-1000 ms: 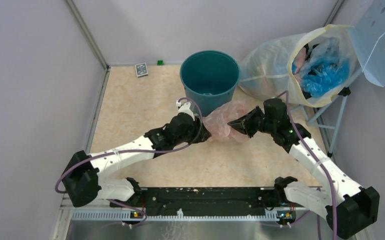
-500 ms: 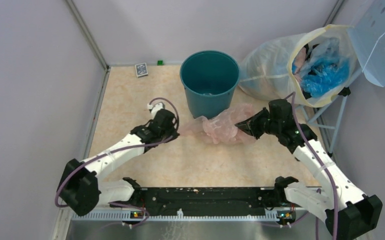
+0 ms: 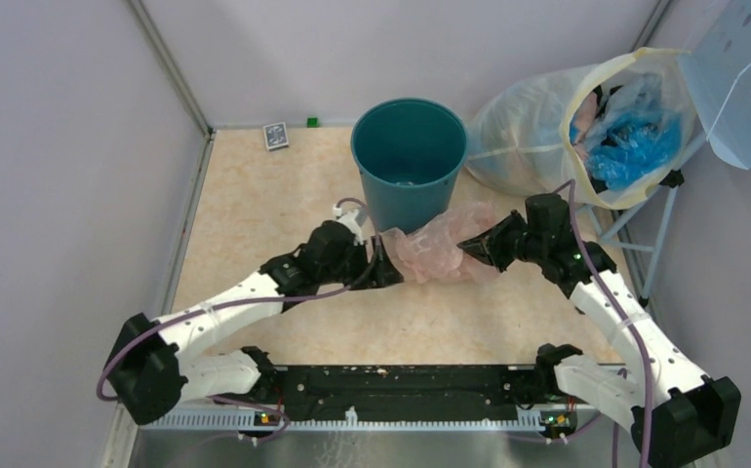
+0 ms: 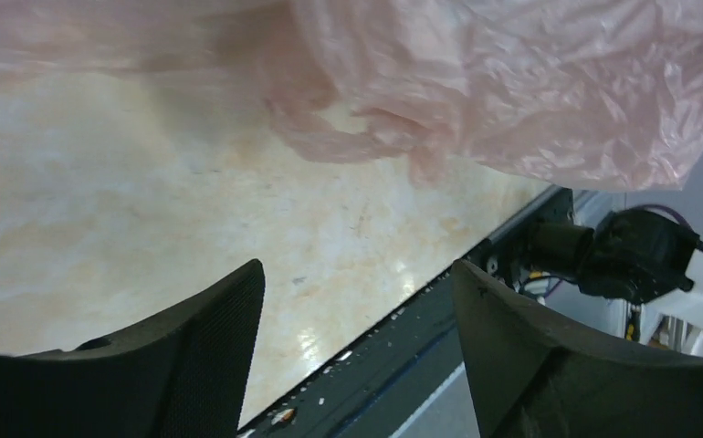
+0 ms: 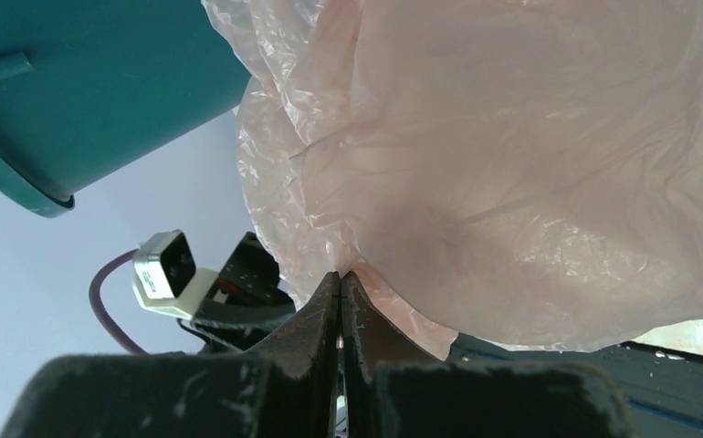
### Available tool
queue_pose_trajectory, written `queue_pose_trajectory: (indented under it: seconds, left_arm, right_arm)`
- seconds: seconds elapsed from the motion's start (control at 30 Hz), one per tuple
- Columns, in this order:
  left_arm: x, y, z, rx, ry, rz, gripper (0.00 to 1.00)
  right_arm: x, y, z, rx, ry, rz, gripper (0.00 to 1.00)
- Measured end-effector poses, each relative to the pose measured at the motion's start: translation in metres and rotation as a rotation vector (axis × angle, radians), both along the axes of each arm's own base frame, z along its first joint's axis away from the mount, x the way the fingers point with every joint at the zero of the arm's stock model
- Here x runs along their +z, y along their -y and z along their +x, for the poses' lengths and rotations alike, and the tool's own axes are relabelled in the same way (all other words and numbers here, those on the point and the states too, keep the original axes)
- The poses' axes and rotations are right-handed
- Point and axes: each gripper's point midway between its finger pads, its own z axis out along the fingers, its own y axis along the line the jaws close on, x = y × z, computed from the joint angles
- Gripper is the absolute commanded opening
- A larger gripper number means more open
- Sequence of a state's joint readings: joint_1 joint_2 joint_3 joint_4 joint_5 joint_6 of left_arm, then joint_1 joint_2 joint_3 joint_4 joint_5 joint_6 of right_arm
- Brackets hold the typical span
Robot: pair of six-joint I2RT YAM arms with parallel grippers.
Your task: Put the trash bags into the trash bin
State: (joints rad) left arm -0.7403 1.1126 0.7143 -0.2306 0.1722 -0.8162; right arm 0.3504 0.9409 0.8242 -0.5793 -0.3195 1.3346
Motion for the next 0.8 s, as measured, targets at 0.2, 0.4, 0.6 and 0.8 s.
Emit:
queue_pose_trajectory:
  seconds: [0.2, 0.4, 0.6, 0.8]
  left_arm:
    - [0.001, 0.058, -0.008, -0.149, -0.008, 0.004, 0.61]
    - [-0.002, 0.077, 0.015, -0.119, 0.010, 0.035, 0.38]
    - [-0.021, 0.076, 0.029, -0.071, -0.007, 0.107, 0.41]
    - [-0.025, 0.073, 0.030, -0.047, -0.017, 0.125, 0.53]
  right_arm:
    - [-0.001, -0.003, 0.003, 0.009, -0.002, 0.007, 0.00]
    - [0.000, -0.004, 0.002, 0.014, 0.000, 0.013, 0.00]
    - [0.002, -0.005, 0.003, 0.015, 0.007, 0.020, 0.00]
    - [0.004, -0.005, 0.003, 0.018, 0.010, 0.024, 0.00]
